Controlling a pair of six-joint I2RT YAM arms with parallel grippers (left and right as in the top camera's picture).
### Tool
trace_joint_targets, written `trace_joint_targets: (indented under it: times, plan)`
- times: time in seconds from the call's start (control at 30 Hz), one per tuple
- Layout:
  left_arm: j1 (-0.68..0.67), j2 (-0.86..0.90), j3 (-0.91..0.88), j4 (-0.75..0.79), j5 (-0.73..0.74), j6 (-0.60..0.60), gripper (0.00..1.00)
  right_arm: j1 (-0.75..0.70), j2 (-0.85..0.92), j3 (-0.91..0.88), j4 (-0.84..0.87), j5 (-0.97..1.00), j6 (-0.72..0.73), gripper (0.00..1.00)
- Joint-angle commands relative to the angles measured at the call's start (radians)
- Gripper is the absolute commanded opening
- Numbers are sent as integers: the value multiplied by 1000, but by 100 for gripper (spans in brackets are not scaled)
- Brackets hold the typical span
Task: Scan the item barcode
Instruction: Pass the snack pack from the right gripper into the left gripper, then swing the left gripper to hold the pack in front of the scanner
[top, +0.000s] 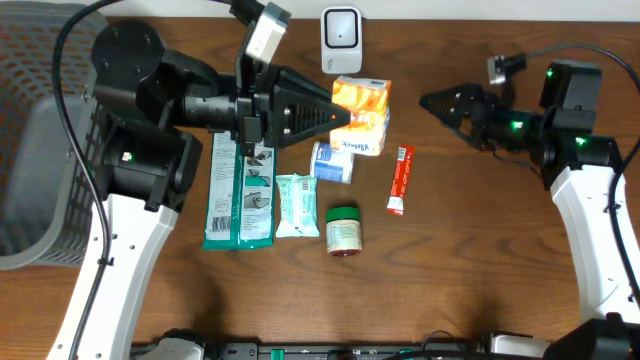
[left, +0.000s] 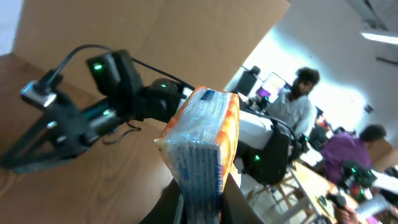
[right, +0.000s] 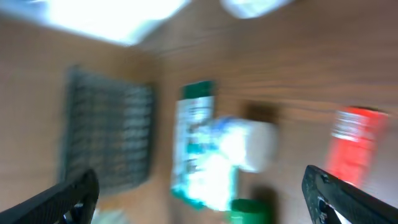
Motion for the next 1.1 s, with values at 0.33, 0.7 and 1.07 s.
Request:
trace_joint_targets:
  times: [0.33, 0.7, 1.07]
  plan:
    - [1, 132, 12, -139, -359, -68, 7, 0, 0, 6, -161, 484, -51, 99]
    - [-125, 154, 85, -810, -1188, 351, 7, 0, 0, 6, -161, 484, -51, 99]
    - [-199, 311, 561, -1245, -1635, 598, 7, 0, 0, 6, -161, 484, -51, 99]
